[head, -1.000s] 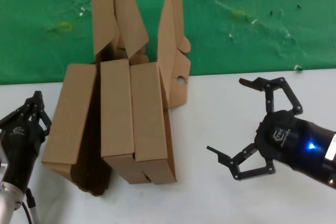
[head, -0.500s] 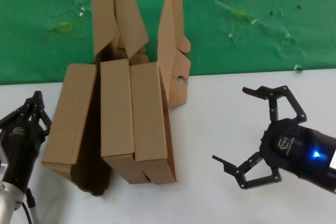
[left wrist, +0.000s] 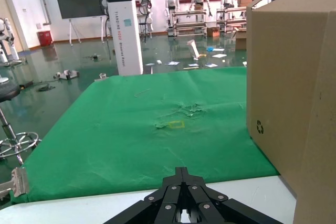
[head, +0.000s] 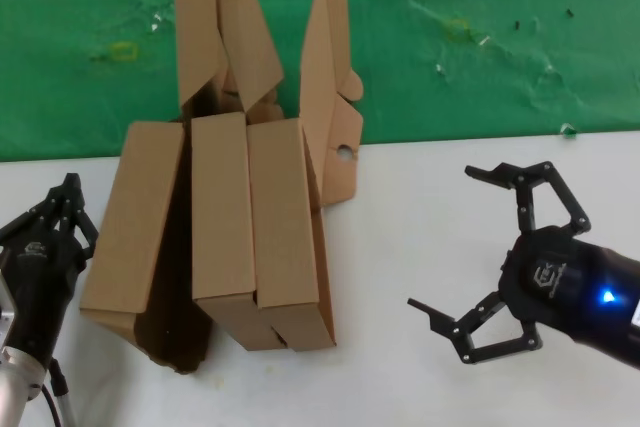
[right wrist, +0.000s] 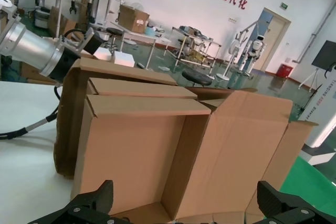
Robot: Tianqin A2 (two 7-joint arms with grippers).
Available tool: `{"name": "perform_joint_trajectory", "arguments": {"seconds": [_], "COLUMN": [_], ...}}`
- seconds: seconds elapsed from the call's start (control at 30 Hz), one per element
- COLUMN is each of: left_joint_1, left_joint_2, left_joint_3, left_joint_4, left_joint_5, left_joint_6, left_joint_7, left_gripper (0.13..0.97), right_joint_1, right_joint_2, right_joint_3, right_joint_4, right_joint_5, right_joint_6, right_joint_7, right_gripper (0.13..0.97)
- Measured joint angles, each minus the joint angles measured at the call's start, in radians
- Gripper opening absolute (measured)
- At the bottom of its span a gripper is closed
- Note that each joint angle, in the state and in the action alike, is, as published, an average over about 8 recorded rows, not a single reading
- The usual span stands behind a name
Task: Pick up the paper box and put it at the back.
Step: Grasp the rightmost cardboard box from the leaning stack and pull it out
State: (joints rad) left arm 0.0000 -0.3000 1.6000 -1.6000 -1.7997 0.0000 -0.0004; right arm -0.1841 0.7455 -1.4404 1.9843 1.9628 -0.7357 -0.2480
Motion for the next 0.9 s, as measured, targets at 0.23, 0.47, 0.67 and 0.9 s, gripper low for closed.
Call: {"name": "perform_joint_trajectory", "arguments": {"seconds": [0.23,0.47,0.67,0.9], "left_joint_1": [0.0,0.0,0.0,0.0], "left_joint_2": [0.0,0.0,0.0,0.0], "left_joint_3": [0.0,0.0,0.0,0.0], "left_joint_4": [0.0,0.0,0.0,0.0], "left_joint_5": [0.0,0.0,0.0,0.0], "left_joint_6": [0.0,0.0,0.0,0.0], "left_joint_7": [0.0,0.0,0.0,0.0], "left_gripper": [0.143,0.143,0.143,0.143], "right_joint_1": [-0.02,-0.006,0.04,0.081], "right_joint_2": [-0.002,-0.007,-0.009,0.003], "right_joint_3": [-0.006,-0.045,-0.12,-0.219], "right_joint_4": [0.029,0.038,0.017,0.01], "right_joint_5": [-0.016,-0.033,-0.063,-0.129], "right_joint_6": [0.02,0.03,0.026,0.028], "right_joint_7": [0.007,0.012,0.023,0.055], "right_gripper": [0.965,0.965,0.965,0.965]}}
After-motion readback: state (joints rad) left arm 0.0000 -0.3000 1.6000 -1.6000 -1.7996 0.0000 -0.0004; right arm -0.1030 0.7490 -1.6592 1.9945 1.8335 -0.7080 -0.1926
